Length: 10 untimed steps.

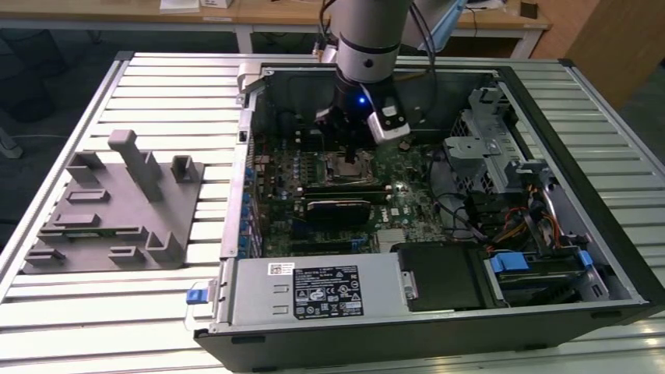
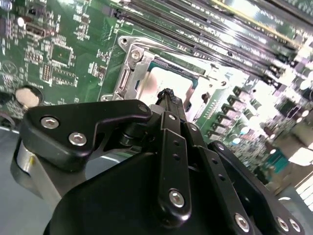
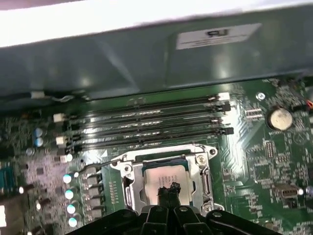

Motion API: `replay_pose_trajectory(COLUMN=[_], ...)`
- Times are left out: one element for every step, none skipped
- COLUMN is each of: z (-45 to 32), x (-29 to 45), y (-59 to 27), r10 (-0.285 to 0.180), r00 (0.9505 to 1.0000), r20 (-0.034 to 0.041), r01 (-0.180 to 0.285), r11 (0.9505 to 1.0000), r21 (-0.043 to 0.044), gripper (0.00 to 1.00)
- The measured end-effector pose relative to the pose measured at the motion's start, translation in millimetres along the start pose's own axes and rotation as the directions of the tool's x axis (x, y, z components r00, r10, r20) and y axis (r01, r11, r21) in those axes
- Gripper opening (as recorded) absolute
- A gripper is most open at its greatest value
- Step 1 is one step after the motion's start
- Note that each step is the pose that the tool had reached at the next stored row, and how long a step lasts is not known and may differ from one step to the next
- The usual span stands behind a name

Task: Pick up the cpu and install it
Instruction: 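Close the cpu cover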

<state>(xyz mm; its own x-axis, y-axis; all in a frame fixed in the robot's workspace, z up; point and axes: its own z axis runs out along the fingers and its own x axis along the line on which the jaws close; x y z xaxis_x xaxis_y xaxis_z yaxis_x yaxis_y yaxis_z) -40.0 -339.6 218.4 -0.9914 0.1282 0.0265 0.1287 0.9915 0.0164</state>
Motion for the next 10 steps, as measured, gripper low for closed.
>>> replay_pose_trajectory(z=[0.1, 0.2, 0.2, 0.2, 0.2, 0.3, 0.3, 0.2, 0.3, 0.3], x=[0.0, 0.0, 0.0, 0.0, 0.0, 0.0, 0.0, 0.1, 0.3, 1.1], y=[0.0, 0.0, 0.0, -0.1, -0.1, 0.0, 0.0, 0.0, 0.0, -0.1], r10=[-0.018, -0.037, -0.05, -0.058, -0.063, -0.065, -0.068, -0.07, -0.072, -0.073], r00=[0.9998, 0.9993, 0.9987, 0.9983, 0.998, 0.9979, 0.9977, 0.9975, 0.9974, 0.9973], r20=[-0.0002, -0.0005, -0.0007, -0.0008, -0.0009, -0.0009, -0.0008, -0.0008, 0.0, 0.0027], r01=[0.018, 0.037, 0.05, 0.058, 0.063, 0.065, 0.068, 0.07, 0.072, 0.073], r11=[0.9998, 0.9993, 0.9987, 0.9983, 0.998, 0.9979, 0.9977, 0.9975, 0.9974, 0.9973], r21=[0.0011, 0.0022, 0.0033, 0.004, 0.0042, 0.0042, 0.0043, 0.0045, 0.0047, 0.0048], gripper=[0.11, 0.11, 0.11, 0.11, 0.11, 0.11, 0.11, 0.11, 0.11, 0.11])
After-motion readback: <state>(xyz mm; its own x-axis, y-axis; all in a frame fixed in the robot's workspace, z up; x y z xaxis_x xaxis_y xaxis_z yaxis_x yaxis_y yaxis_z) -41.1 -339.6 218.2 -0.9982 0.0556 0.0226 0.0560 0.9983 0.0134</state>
